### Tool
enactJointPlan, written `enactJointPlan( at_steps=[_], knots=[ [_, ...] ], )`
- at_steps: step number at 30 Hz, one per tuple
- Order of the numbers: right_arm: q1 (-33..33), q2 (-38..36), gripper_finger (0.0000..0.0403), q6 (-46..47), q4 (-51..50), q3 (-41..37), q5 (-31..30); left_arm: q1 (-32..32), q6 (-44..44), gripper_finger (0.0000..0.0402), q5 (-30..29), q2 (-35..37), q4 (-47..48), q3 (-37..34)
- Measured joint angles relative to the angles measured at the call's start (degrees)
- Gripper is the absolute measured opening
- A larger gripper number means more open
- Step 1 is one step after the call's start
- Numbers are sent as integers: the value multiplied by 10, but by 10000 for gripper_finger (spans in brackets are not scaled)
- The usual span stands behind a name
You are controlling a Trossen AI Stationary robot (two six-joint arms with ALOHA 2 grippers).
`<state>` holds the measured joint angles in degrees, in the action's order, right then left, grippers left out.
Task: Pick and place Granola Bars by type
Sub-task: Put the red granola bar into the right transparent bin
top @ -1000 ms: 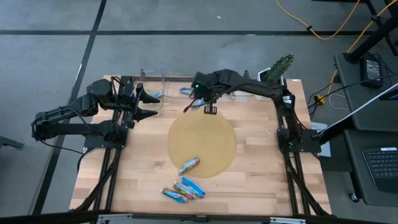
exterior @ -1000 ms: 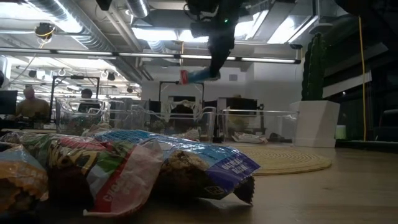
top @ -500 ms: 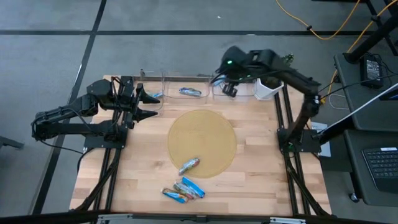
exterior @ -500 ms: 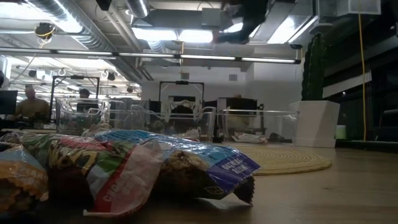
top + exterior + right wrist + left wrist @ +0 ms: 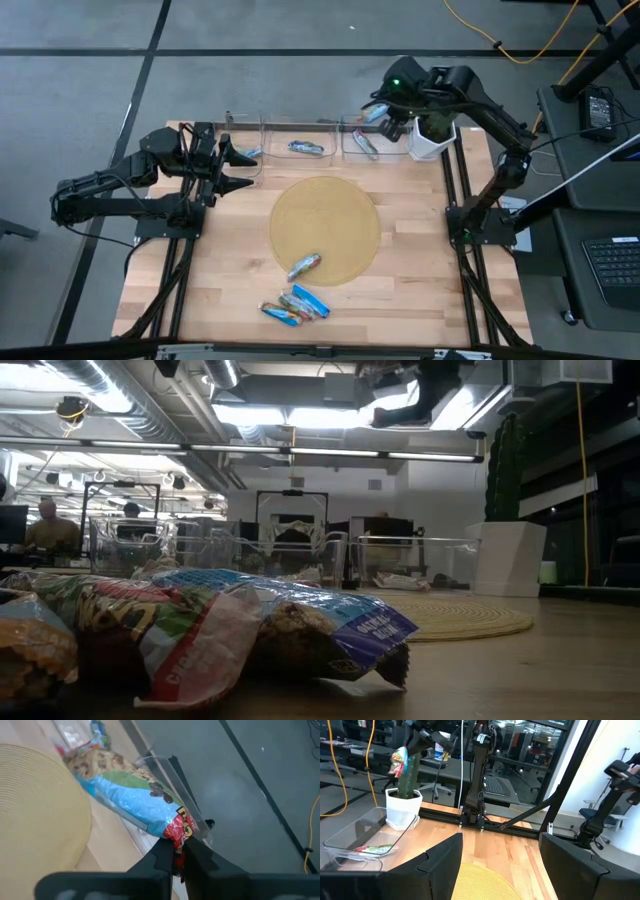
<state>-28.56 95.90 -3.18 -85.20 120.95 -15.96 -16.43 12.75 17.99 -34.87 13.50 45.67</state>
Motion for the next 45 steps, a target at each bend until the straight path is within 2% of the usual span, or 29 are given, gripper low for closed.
enactJointPlan(
  at_steps=[6, 11, 18, 26, 31, 35, 40, 45],
  knots=[
    [-43, 0, 18, -18, 5, -14, 0, 0, 0, 253, -1, 0, 0, 0],
    [-76, 0, 30, -31, 7, -42, 1, 0, 0, 253, -1, 0, 0, 0],
    [-110, 0, 17, -39, 42, -106, 36, 0, 0, 253, -1, 0, 0, 0],
    [-127, 0, 32, -49, 105, -191, 56, 0, 9, 253, -1, 0, 0, 0],
    [-130, 0, 17, -60, 152, -247, 64, 0, 15, 253, -2, 0, 0, 0],
    [-130, 0, 18, -63, 190, -283, 97, 0, 15, 253, -2, 0, 0, 0],
    [-130, 0, 31, -64, 221, -319, 102, 0, 15, 253, -5, 0, 0, 0],
    [-134, 0, 17, -76, 244, -347, 115, 0, 15, 253, -5, 0, 0, 0]
  ],
)
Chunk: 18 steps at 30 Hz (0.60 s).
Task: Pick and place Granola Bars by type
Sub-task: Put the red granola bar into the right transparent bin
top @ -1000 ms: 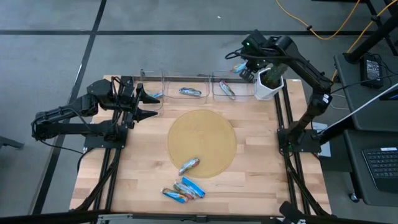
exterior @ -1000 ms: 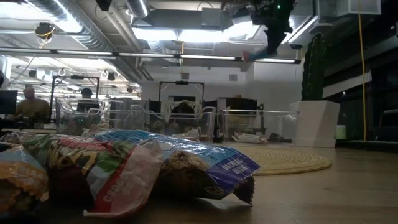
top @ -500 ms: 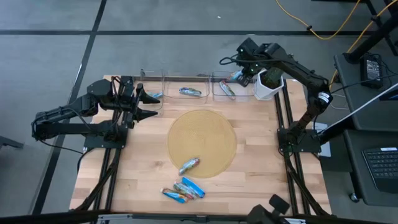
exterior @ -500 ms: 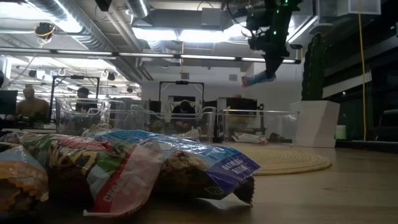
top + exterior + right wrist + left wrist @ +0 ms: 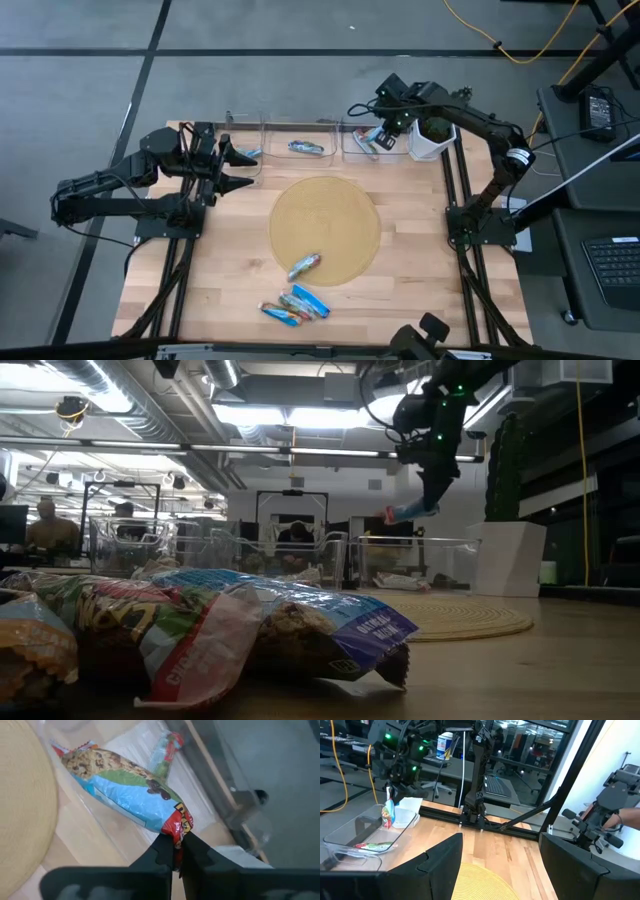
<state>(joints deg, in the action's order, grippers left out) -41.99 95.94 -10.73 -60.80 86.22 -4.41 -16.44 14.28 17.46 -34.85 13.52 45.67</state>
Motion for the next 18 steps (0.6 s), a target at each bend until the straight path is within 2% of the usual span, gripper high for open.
enactJointPlan(
  at_steps=[9, 18],
  knots=[
    [-20, 0, 30, 0, 62, -55, 17, 0, 0, 253, -15, 0, 0, 0],
    [-43, 0, 18, 17, 125, -91, 17, 0, 0, 253, -22, 0, 0, 0]
  ],
)
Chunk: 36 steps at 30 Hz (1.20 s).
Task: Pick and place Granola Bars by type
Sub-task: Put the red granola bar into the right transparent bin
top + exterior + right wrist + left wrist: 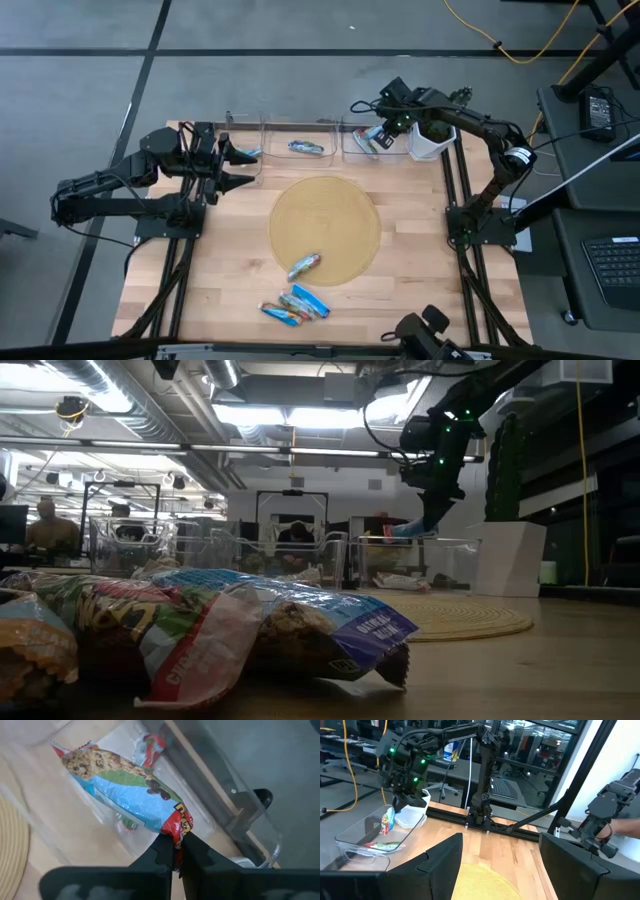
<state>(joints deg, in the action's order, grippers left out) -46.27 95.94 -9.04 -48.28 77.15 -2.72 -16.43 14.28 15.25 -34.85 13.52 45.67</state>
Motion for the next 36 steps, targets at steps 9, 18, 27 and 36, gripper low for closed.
enactJointPlan(
  at_steps=[9, 18, 27, 36],
  knots=[
    [-25, 6, 17, 12, 25, -6, 0, 0, -4, 253, -2, 0, 0, 0],
    [-39, 41, 31, 13, 32, -6, 3, 0, -2, 253, -4, 0, 0, 0],
    [-39, 72, 16, 12, 60, -6, 9, 0, 2, 253, -6, 0, 0, 0],
    [-46, 105, 22, 13, 72, -6, 9, 0, 2, 253, -7, 0, 0, 0]
  ],
)
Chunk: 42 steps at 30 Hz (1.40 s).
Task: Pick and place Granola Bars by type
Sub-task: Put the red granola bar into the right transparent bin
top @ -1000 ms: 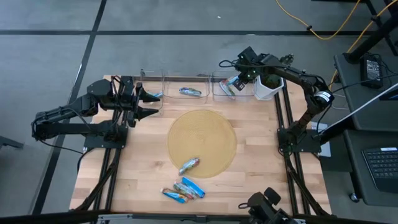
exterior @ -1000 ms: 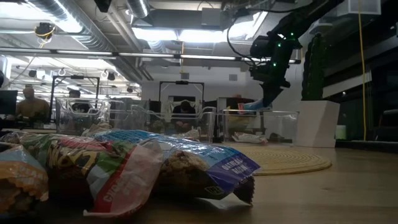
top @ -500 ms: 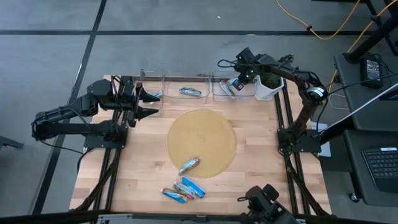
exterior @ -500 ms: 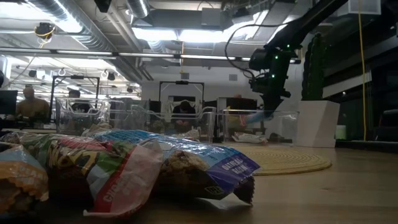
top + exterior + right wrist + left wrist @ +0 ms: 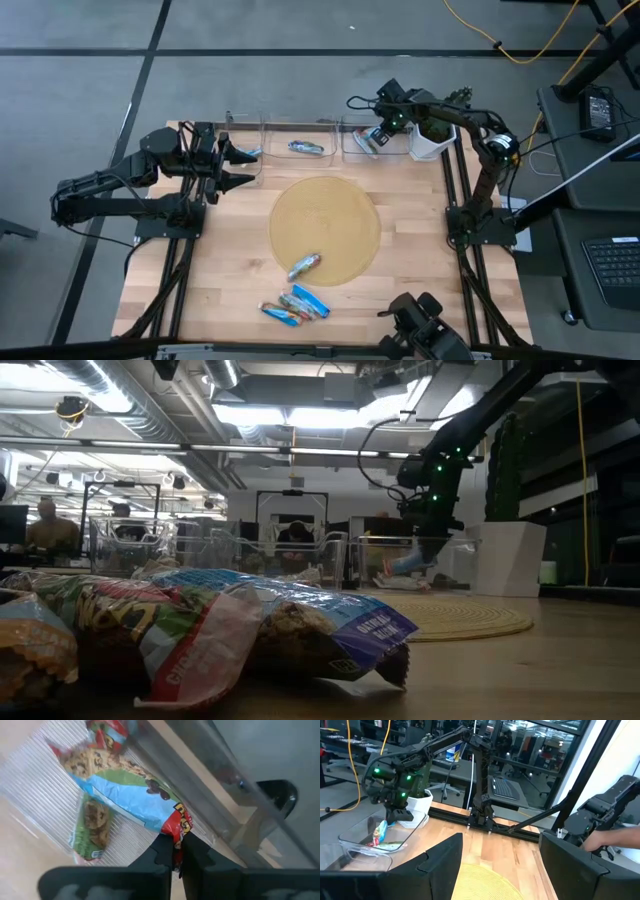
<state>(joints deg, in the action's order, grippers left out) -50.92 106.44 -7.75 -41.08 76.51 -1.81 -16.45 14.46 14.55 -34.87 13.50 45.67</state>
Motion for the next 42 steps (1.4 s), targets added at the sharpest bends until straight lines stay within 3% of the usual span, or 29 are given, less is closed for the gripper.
enactJointPlan(
  at_steps=[5, 13, 25, 34, 42],
  knots=[
    [1, 10, 16, 0, 4, 0, 0, 0, 0, 253, 0, 0, 0, 0],
    [0, 12, 73, 6, 3, 0, 0, 0, 0, 253, 0, 0, 0, 0],
    [4, 3, 80, 5, -8, 0, 0, 0, 3, 253, 0, 0, 0, 0],
    [41, -71, 80, -16, -19, 0, -7, 0, 4, 253, 0, 0, 0, 0],
    [134, -171, 80, -8, -48, 0, -7, 0, 25, 253, 0, -20, 36, -13]
  ],
)
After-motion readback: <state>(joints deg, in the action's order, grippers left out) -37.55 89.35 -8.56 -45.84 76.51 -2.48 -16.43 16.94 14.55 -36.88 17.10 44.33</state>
